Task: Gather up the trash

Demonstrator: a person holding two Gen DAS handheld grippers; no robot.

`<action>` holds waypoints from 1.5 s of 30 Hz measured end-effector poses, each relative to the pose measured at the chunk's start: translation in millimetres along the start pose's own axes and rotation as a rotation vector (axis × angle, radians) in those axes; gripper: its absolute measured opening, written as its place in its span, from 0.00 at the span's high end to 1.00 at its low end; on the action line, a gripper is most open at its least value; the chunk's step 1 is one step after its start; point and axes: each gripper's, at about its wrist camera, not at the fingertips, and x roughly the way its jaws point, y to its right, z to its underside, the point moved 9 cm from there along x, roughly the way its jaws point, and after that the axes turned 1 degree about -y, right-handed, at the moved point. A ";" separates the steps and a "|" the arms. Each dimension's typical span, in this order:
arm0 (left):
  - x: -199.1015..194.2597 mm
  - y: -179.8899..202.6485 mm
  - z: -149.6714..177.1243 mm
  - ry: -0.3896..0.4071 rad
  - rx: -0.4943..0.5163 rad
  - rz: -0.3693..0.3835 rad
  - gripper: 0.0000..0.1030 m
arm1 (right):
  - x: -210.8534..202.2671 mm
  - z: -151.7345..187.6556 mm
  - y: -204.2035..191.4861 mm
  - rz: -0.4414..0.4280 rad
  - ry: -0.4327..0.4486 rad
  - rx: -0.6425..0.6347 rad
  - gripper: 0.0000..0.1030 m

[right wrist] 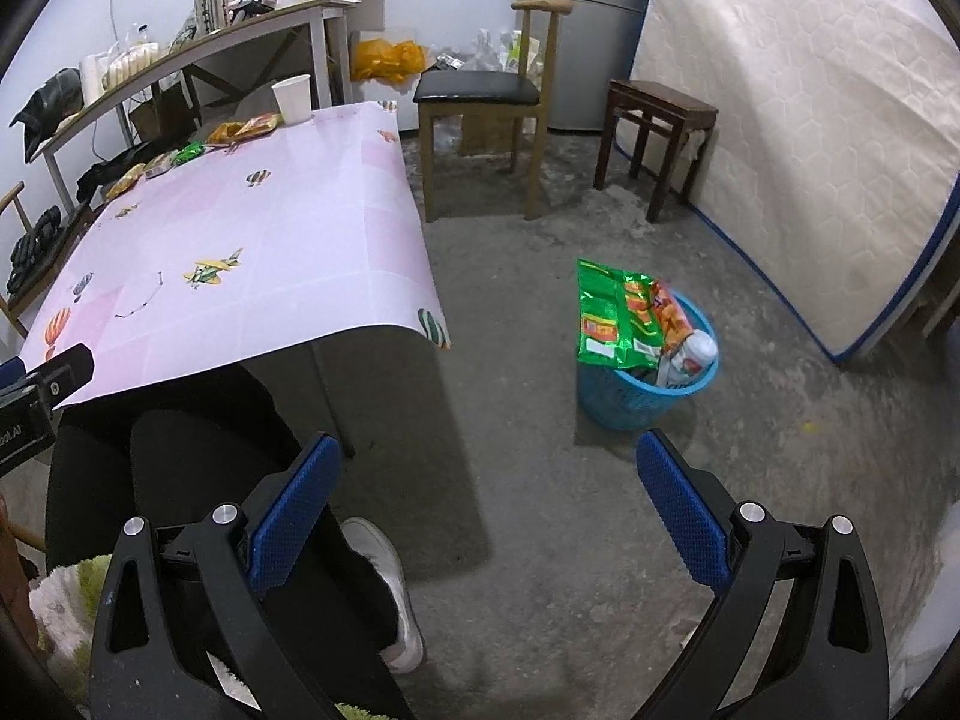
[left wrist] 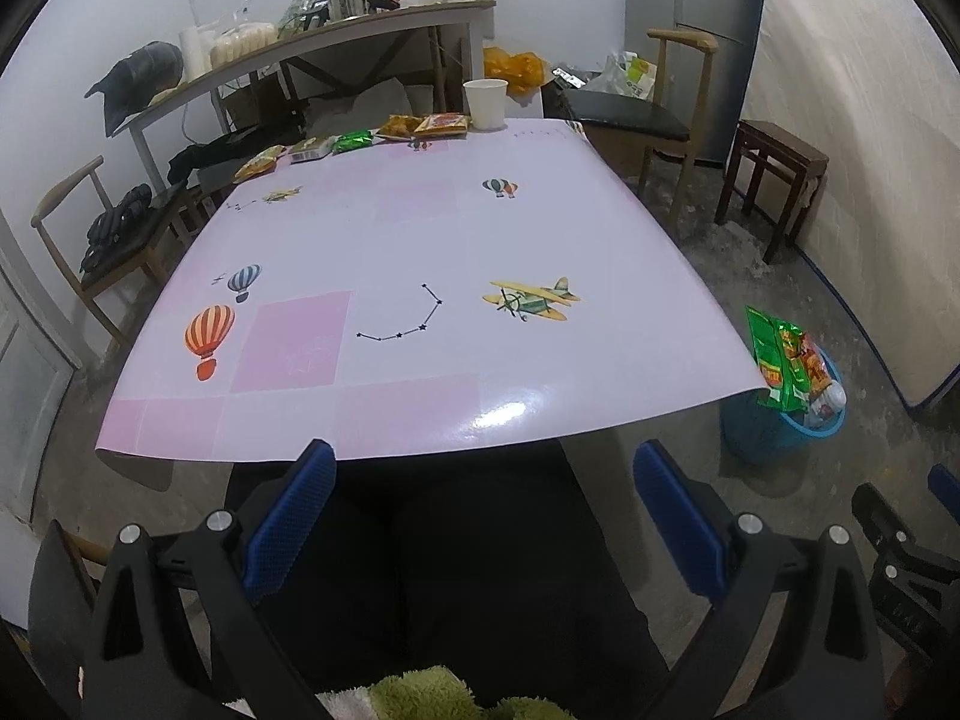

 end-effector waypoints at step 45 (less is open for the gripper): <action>4.6 7.1 1.9 -0.034 0.029 -0.012 0.05 | 1.8 -3.5 13.8 -0.007 0.008 0.027 0.08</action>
